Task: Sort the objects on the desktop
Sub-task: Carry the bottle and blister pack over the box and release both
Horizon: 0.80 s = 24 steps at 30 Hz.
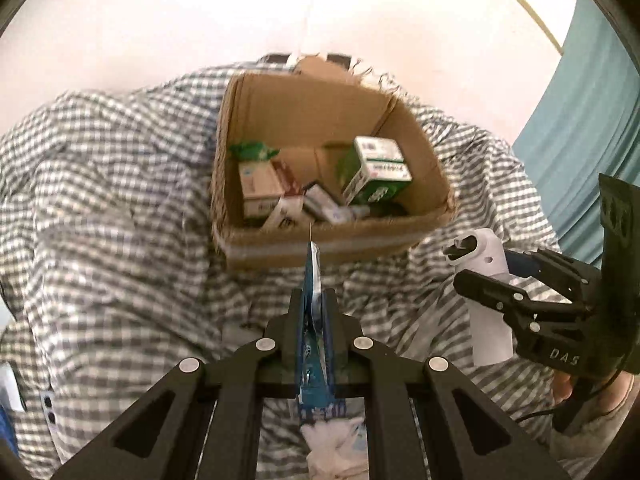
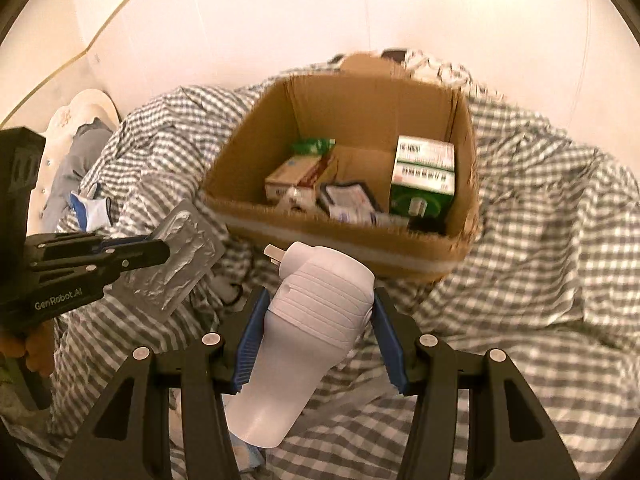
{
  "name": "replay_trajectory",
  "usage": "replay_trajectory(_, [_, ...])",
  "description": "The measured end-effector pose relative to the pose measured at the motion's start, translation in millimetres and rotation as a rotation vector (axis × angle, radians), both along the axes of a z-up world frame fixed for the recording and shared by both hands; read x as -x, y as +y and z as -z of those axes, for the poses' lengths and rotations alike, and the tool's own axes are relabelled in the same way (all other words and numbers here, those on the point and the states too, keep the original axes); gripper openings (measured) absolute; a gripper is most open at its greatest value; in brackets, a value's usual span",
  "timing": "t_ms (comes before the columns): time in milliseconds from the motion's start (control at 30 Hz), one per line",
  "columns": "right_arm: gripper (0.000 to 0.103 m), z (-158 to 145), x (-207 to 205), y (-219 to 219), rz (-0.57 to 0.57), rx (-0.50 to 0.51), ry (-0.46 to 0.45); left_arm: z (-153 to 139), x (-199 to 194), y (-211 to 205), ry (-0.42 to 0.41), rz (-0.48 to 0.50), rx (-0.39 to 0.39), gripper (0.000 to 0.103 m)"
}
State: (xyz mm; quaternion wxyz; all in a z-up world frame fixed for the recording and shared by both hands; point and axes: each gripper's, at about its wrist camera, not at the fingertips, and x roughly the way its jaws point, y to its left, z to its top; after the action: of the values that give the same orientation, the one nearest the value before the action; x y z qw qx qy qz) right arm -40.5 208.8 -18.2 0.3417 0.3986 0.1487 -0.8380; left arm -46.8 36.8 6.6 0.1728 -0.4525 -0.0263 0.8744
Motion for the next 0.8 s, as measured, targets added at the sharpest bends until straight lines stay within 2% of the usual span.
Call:
replay_trajectory(300, [0.052, -29.0, 10.5, -9.2, -0.02, 0.022, 0.071, -36.1, 33.5, 14.5, 0.094, 0.025, 0.006, 0.008])
replay_trajectory(433, [0.052, -38.8, 25.5, -14.1, -0.023, 0.031, 0.087, -45.3, 56.4, 19.8, 0.11, 0.028, -0.013, 0.008])
replay_trajectory(633, [0.052, -50.7, 56.4, -20.1, -0.013, 0.055, 0.098, -45.7, 89.3, 26.2, 0.121, 0.014, -0.017, 0.008])
replay_trajectory(800, [0.052, -48.6, 85.7, -28.2, -0.009, 0.068, 0.077, -31.2, 114.0, 27.2, 0.1, -0.004, -0.023, 0.008])
